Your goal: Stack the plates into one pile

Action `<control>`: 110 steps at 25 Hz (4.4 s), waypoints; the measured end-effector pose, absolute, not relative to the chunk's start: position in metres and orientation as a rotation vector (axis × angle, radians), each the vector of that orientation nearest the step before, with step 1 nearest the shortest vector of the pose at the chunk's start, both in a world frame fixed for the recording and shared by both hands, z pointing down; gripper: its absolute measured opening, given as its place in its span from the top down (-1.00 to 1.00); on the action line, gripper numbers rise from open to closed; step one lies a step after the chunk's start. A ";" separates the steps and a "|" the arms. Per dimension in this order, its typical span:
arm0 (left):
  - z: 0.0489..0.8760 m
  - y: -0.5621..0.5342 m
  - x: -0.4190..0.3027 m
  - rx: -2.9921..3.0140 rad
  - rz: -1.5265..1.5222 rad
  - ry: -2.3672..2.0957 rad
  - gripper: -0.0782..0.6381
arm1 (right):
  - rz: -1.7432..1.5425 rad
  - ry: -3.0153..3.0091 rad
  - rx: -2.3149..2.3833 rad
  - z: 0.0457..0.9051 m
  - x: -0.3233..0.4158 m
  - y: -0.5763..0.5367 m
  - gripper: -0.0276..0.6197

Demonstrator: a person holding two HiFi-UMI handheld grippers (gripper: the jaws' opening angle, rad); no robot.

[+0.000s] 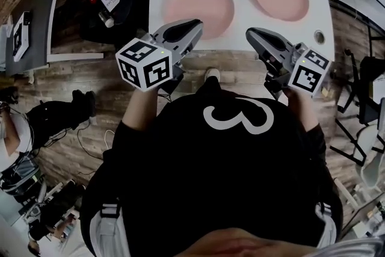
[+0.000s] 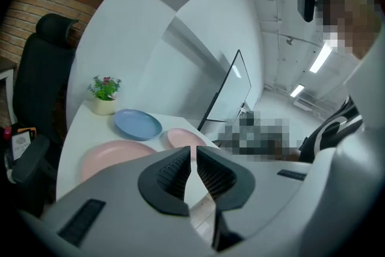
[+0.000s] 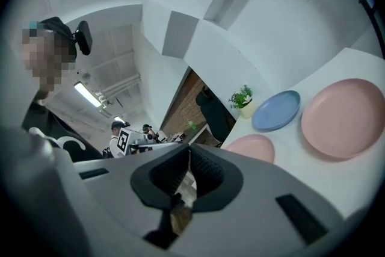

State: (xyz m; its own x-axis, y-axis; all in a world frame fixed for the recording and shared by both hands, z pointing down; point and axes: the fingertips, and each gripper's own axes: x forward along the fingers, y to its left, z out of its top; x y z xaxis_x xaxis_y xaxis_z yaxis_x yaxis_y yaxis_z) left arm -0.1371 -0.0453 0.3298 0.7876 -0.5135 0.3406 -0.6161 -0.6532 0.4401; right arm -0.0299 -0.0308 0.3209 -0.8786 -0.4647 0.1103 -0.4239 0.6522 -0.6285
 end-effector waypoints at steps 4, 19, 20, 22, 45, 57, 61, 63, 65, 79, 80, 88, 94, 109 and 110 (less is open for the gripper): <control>0.338 -0.056 -0.152 2.414 0.257 -0.871 0.73 | -1.053 2.802 -0.779 0.331 -0.033 -0.041 0.83; 0.392 -0.098 -0.220 2.296 0.346 -0.928 0.48 | -1.145 2.789 -1.001 0.390 -0.040 -0.088 0.83; 0.398 -0.105 -0.228 2.279 0.357 -0.934 0.47 | -1.154 2.797 -1.014 0.394 -0.045 -0.094 0.82; 0.410 -0.118 -0.241 2.257 0.381 -0.948 0.46 | -1.163 2.807 -1.039 0.402 -0.051 -0.105 0.82; 0.519 -0.142 -0.282 1.973 0.398 -0.961 0.48 | -1.522 2.694 -1.418 0.520 -0.042 -0.140 0.50; 0.523 -0.143 -0.278 1.947 0.378 -0.958 0.58 | -1.618 2.642 -1.410 0.530 -0.045 -0.141 0.64; 0.523 -0.142 -0.278 1.941 0.369 -0.955 0.59 | -1.646 2.630 -1.400 0.531 -0.045 -0.140 0.65; 0.525 -0.142 -0.279 1.931 0.364 -0.953 0.60 | -1.656 2.631 -1.405 0.532 -0.045 -0.140 0.66; 0.525 -0.140 -0.280 1.926 0.369 -0.952 0.60 | -1.670 2.620 -1.413 0.533 -0.045 -0.140 0.67; 0.518 -0.138 -0.277 1.952 0.427 -0.965 0.62 | -1.700 2.533 -1.397 0.529 -0.040 -0.136 0.74; 0.515 -0.137 -0.275 1.955 0.423 -0.961 0.62 | -1.694 2.530 -1.401 0.527 -0.037 -0.135 0.74; 0.489 -0.137 -0.250 1.995 0.414 -0.945 0.63 | -1.600 2.508 -1.469 0.502 -0.010 -0.129 0.75; 0.466 -0.142 -0.222 2.058 0.421 -0.935 0.63 | -1.566 2.424 -1.499 0.489 0.017 -0.126 0.76; 0.449 -0.161 -0.154 2.085 0.428 -0.902 0.64 | -1.490 2.381 -1.547 0.466 0.084 -0.126 0.76; 0.448 -0.162 -0.147 2.086 0.431 -0.898 0.64 | -1.484 2.376 -1.553 0.465 0.090 -0.126 0.76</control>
